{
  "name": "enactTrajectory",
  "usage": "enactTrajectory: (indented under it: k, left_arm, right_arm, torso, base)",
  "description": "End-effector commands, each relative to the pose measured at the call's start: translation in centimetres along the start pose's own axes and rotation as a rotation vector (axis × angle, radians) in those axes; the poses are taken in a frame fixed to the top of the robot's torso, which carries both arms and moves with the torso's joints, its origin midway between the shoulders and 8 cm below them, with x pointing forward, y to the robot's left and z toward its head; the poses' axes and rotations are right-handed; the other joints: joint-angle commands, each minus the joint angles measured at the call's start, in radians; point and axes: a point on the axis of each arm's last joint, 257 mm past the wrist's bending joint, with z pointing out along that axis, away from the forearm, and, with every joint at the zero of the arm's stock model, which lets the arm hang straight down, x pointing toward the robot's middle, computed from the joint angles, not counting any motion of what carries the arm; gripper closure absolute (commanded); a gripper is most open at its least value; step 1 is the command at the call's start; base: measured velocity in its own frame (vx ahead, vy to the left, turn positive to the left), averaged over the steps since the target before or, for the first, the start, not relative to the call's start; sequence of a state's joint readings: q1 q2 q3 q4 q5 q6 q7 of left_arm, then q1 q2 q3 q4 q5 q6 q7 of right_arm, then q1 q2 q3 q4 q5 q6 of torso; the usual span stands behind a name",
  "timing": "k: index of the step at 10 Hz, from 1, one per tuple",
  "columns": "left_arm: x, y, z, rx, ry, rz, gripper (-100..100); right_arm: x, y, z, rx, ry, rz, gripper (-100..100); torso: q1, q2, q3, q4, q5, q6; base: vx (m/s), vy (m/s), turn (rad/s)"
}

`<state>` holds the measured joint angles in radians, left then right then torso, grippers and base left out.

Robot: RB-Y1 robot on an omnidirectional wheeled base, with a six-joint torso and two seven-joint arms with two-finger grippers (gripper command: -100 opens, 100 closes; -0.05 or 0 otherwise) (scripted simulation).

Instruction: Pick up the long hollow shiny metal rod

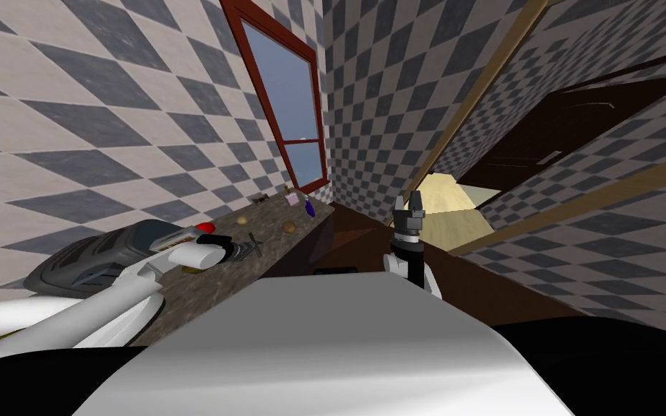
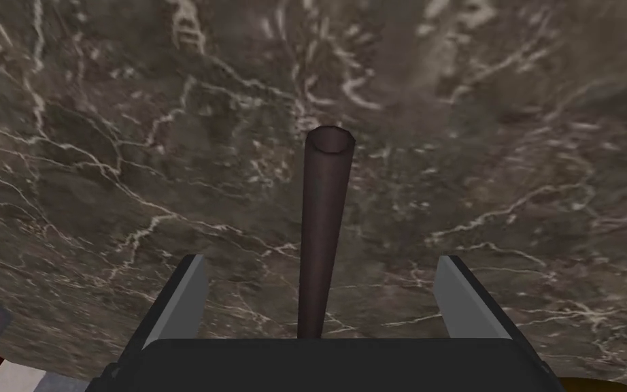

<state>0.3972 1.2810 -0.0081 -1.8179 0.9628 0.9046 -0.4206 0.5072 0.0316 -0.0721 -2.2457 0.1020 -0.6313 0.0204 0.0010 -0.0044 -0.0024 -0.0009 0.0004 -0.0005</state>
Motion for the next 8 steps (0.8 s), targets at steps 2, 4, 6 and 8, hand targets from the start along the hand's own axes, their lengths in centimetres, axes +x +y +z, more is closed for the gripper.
enactTrajectory:
  k: [2,4,6,8]
  left_arm:
    - [-0.3,2.3,0.0,-0.076,0.03,-0.001,-100]
    - [-0.5,5.2,-0.5,-0.159,0.062,-0.006,-100]
    - [-0.7,7.4,-1.0,-0.219,0.085,-0.013,-100]
    - [-0.9,8.8,-1.4,-0.26,0.1,-0.02,-100]
  right_arm:
    - [0.0,0.0,0.0,0.0,0.0,0.0,0]
    - [0.0,0.0,0.0,0.0,0.0,0.0,0]
    - [0.0,0.0,0.0,0.0,0.0,0.0,0]
    - [0.0,0.0,0.0,0.0,0.0,0.0,0]
  torso:
    - [0.0,-0.001,0.0,0.0,0.0,0.0]
    - [-0.001,0.0,0.0,0.0,0.0,0.0]
    - [-0.001,-0.001,-0.001,0.0,0.0,0.0]
    - [-0.001,0.0,0.0,0.0,0.0,0.0]
  base:
    - [0.055,0.014,-0.152]
    - [0.043,0.013,-0.149]
    - [0.069,0.023,-0.167]
    - [0.043,0.02,-0.116]
